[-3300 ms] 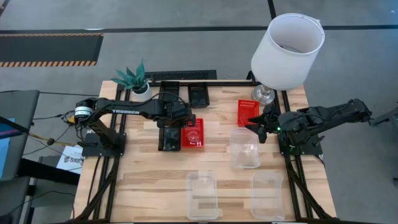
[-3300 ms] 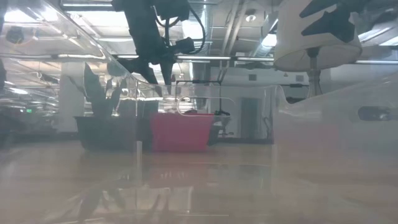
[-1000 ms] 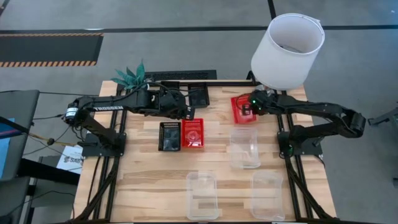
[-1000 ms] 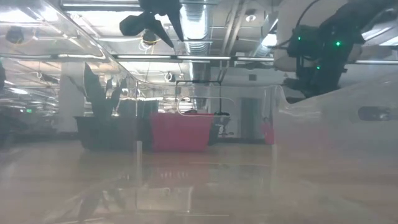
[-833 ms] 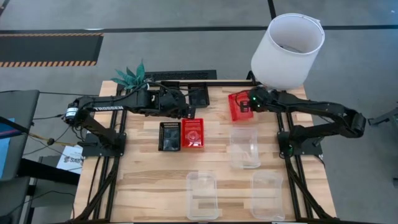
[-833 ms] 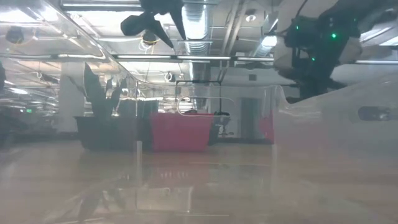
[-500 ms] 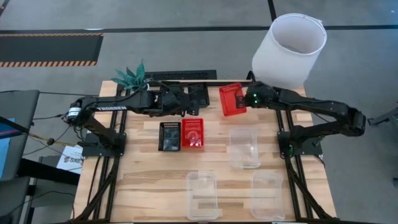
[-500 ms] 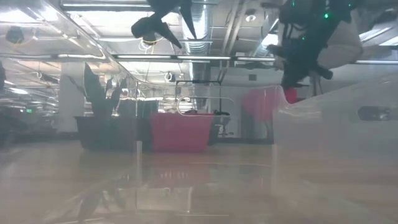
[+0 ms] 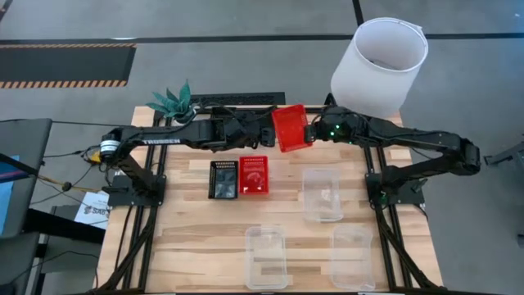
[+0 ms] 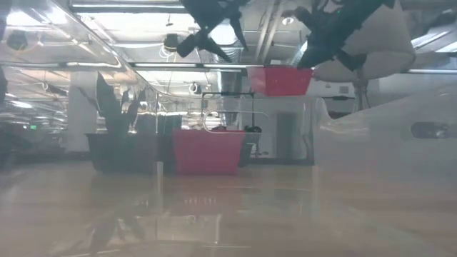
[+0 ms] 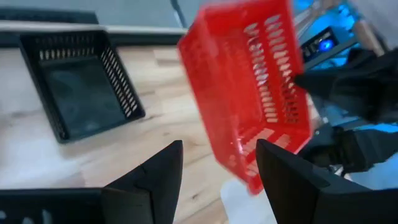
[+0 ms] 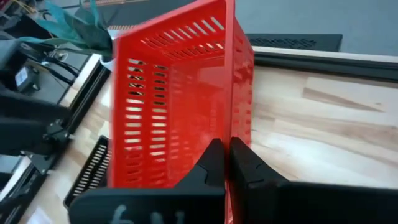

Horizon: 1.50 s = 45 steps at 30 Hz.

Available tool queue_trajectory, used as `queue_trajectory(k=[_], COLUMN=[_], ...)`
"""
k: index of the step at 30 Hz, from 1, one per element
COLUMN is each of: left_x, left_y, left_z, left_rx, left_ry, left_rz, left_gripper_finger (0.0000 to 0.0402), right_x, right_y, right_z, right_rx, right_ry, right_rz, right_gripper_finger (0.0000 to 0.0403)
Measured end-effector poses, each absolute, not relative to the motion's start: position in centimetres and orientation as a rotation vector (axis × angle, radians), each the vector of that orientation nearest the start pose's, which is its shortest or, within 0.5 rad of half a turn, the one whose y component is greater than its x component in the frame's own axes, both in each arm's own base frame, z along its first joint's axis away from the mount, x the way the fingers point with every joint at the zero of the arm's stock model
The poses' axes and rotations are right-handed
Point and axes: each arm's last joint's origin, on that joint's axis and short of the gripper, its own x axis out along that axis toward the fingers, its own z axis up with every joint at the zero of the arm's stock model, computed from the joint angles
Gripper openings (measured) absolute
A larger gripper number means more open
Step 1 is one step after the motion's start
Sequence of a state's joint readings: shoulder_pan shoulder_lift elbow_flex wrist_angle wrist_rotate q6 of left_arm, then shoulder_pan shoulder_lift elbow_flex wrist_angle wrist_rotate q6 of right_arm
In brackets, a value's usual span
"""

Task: Stack baskets by color
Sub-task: Stack the red bin on top of the left red bin

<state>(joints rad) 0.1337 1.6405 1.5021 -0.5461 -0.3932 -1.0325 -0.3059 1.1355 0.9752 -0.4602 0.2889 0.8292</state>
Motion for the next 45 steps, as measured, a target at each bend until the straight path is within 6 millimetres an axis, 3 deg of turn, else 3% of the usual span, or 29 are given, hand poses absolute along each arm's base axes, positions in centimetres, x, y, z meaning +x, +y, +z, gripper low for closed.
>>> queue_trajectory(k=[24,32,38,45], left_x=[36.0,37.8,37.3,37.0], left_y=[6.4,6.6,6.6,6.7], left_z=[33.6,30.7,30.7,31.2], left_rx=[-0.860,-0.938,-0.933,-0.917], left_ry=[0.307,0.413,0.432,0.406], left_rz=[0.810,0.774,0.811,0.834], left_gripper_finger=[0.0186,0.0107,0.0045,0.0012], right_x=[23.5,24.2,24.2,24.3], right_y=[-7.1,-7.1,-7.3,-7.3], right_z=[31.6,30.9,30.7,30.8], right_rx=[0.797,0.792,0.777,0.772], right_ry=[0.264,0.300,0.318,0.307], right_rz=[-0.688,-0.685,-0.703,-0.702], right_gripper_finger=[0.0008,0.0008,0.0008,0.0009])
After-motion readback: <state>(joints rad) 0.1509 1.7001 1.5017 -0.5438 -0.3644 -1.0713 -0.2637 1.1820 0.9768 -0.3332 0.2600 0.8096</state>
